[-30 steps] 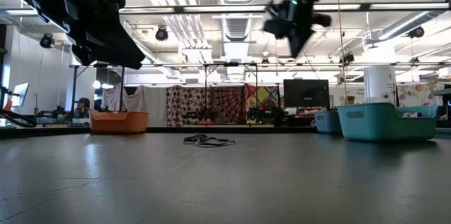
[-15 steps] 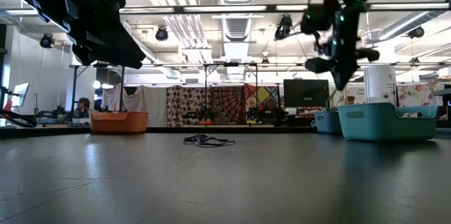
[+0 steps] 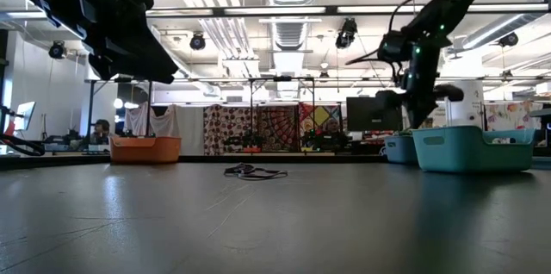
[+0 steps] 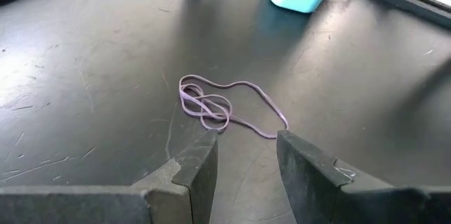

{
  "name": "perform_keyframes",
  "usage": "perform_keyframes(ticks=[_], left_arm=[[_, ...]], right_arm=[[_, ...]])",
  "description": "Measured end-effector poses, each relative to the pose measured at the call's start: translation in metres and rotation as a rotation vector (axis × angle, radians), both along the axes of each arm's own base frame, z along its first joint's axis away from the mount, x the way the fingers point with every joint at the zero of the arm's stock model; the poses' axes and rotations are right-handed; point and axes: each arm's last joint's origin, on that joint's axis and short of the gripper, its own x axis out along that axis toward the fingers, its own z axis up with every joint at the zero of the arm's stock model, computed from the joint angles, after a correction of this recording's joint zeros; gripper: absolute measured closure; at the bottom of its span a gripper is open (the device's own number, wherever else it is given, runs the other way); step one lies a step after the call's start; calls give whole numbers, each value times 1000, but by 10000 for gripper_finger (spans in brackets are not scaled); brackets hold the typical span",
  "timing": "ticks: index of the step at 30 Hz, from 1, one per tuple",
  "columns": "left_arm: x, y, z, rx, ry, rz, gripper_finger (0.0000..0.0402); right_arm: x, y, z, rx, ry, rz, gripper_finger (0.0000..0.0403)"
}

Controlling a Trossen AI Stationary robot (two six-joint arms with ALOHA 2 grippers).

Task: Sort rubber bands into baskets
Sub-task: Put the green rubber band into the blue bin, then put the purple rubber band into the orange bin

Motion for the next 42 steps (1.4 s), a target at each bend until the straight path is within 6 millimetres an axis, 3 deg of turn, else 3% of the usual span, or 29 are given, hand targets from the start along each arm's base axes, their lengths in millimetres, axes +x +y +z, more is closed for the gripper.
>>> perform_keyframes(ticks=[9, 15, 21, 33, 42], left_arm=[[0, 0, 0, -2, -4, 0, 271], [0, 0, 0, -2, -4, 0, 271], [0, 0, 0, -2, -4, 0, 271], [0, 0, 0, -2, -4, 0, 271], [0, 0, 0, -1, -4, 0, 271]], right_arm=[[5, -9, -26, 96, 19, 20, 394], [6, -11, -31, 109, 28, 18, 394], [4, -8, -19, 72, 19, 36, 378], [-1, 1, -8, 86, 32, 40, 267], [28, 32, 11, 22, 16, 229, 232]])
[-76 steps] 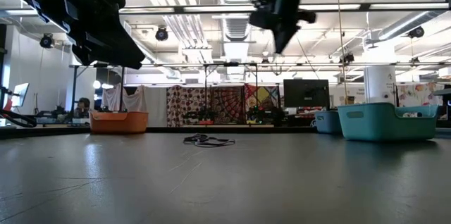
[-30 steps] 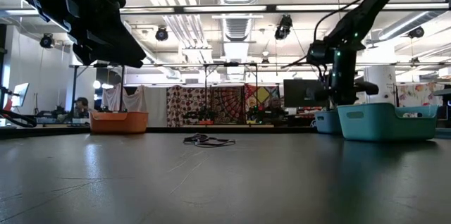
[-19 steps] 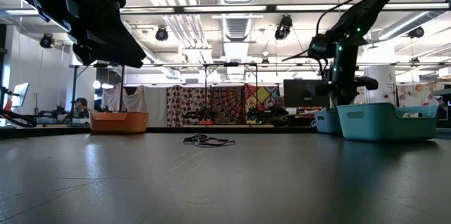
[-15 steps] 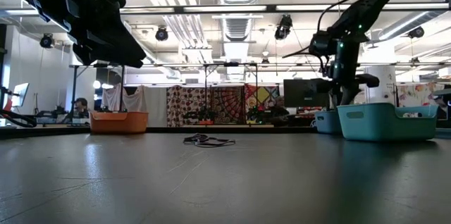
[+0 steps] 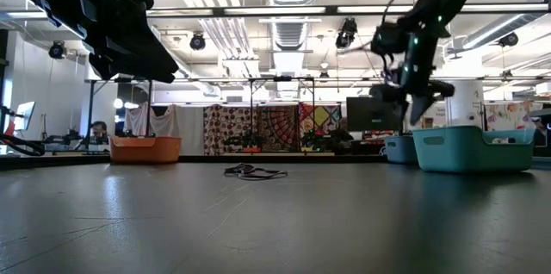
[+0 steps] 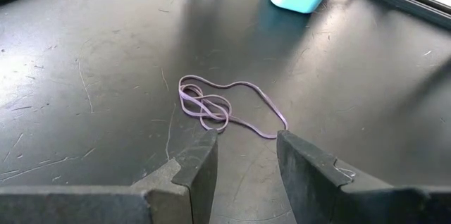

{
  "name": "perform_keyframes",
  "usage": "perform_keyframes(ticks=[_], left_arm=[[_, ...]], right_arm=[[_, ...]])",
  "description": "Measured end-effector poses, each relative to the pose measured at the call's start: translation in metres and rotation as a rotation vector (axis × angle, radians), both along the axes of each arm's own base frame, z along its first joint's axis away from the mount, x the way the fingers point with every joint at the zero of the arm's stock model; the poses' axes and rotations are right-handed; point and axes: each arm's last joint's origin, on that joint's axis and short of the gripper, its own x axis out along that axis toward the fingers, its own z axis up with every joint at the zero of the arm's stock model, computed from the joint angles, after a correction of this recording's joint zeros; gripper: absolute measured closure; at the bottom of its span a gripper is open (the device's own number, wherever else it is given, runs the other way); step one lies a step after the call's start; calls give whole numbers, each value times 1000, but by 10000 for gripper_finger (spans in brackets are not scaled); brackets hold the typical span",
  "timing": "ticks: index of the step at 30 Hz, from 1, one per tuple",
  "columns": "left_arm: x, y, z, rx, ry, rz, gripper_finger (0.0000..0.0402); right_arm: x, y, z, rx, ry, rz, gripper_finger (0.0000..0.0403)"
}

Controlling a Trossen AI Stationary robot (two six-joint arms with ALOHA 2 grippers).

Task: Sort rubber bands into baskets
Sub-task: Put the purple rubber band into the orange bin

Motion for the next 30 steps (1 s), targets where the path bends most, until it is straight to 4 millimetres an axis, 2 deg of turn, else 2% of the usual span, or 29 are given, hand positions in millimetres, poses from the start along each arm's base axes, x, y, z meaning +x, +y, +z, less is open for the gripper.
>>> perform_keyframes(ticks=[4, 8, 11, 17, 21, 25, 30], left_arm=[[0, 0, 0, 0, 0, 0, 271], [0, 0, 0, 0, 0, 0, 271], [0, 0, 0, 0, -1, 0, 271], [0, 0, 0, -2, -4, 1, 271], [0, 0, 1, -3, -7, 0, 271], [0, 0, 1, -3, -7, 1, 271], [1, 0, 1, -6, -16, 1, 271]], right_arm=[[30, 37, 17, -46, -81, 203, 230], [63, 90, 30, -92, -160, 430, 229], [80, 129, 32, -85, -209, 562, 229], [97, 196, 26, -47, -237, 735, 230], [103, 236, 25, -91, -275, 797, 237], [109, 262, 25, -189, -337, 806, 249], [119, 269, 32, -215, -483, 788, 259]])
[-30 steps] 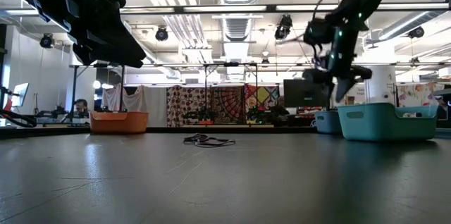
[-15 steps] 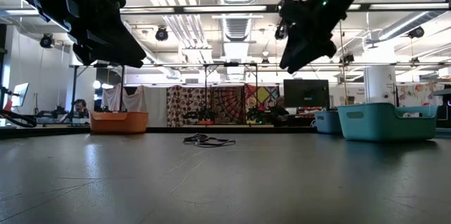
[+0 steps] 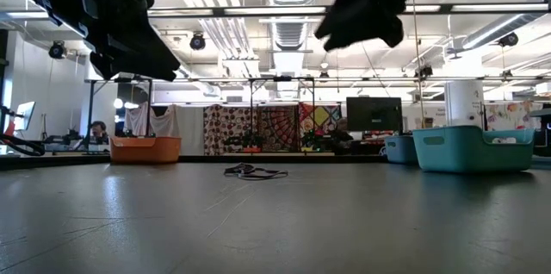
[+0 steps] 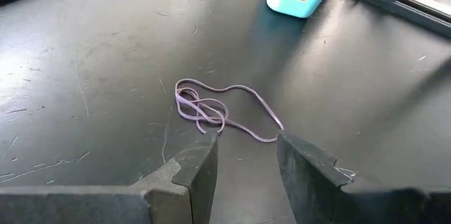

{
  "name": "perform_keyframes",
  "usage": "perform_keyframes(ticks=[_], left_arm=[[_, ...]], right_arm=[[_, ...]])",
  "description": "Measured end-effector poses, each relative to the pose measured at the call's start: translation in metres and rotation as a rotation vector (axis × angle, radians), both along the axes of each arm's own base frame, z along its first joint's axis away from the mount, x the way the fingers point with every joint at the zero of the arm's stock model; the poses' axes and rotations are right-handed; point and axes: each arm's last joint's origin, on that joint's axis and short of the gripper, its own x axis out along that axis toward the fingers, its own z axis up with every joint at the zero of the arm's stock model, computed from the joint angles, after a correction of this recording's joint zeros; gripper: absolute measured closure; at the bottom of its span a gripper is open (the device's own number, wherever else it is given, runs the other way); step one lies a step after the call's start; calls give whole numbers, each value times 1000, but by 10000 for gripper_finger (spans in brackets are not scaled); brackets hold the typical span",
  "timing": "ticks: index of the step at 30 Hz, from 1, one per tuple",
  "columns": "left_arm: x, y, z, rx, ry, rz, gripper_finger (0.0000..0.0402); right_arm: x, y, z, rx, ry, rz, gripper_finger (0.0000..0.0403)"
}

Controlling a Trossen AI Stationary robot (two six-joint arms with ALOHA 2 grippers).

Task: Sort rubber bands into baskets
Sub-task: Put the purple rubber band into the orange bin

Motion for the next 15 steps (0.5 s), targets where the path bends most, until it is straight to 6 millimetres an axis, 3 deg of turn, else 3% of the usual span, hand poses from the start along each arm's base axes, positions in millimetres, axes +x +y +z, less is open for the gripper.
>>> perform_keyframes(ticks=[7, 12, 15], left_arm=[[1, 0, 1, 2, -11, -4, 271], [9, -1, 12, 18, -128, -24, 271], [14, -5, 15, -73, -193, -52, 271]], right_arm=[[4, 1, 11, 125, -129, -62, 265], [8, 10, 27, 162, -178, -47, 270], [10, 14, 38, 129, -191, -12, 274]])
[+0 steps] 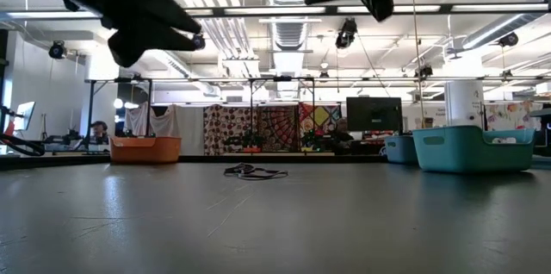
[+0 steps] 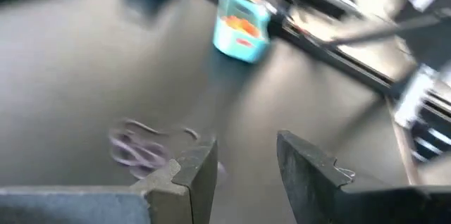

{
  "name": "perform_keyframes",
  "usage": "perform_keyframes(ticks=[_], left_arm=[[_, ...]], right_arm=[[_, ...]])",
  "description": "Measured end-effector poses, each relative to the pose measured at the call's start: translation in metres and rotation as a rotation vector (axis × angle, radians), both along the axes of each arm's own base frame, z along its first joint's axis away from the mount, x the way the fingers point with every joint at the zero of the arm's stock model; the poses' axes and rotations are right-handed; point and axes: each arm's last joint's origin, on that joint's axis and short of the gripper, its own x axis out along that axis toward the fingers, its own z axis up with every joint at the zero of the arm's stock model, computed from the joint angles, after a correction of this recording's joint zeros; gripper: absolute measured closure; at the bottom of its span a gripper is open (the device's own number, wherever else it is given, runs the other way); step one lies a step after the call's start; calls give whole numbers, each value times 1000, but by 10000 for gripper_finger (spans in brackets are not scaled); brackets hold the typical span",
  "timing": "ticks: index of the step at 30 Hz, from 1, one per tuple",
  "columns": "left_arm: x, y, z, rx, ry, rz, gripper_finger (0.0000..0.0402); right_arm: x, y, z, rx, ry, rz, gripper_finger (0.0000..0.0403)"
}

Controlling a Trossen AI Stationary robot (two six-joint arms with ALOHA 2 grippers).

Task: Sort rubber bands into baskets
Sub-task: Put the purple rubber band into the orange bin

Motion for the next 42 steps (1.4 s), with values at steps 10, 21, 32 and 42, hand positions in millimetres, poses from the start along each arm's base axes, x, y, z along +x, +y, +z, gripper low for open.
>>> perform_keyframes(ticks=[10, 21, 32, 42], left_arm=[[54, 10, -33, -137, 155, -73, 271], [94, 31, -40, -153, 402, 90, 243], [99, 58, -39, -85, 387, 132, 182], [108, 63, -78, 26, 512, 24, 198]], right_arm=[[-3, -13, 63, -249, 179, 142, 266], [-68, -39, 96, -382, 398, 208, 255], [-112, -29, 31, -176, 320, 159, 280], [-110, -25, 6, -131, 361, 135, 309]])
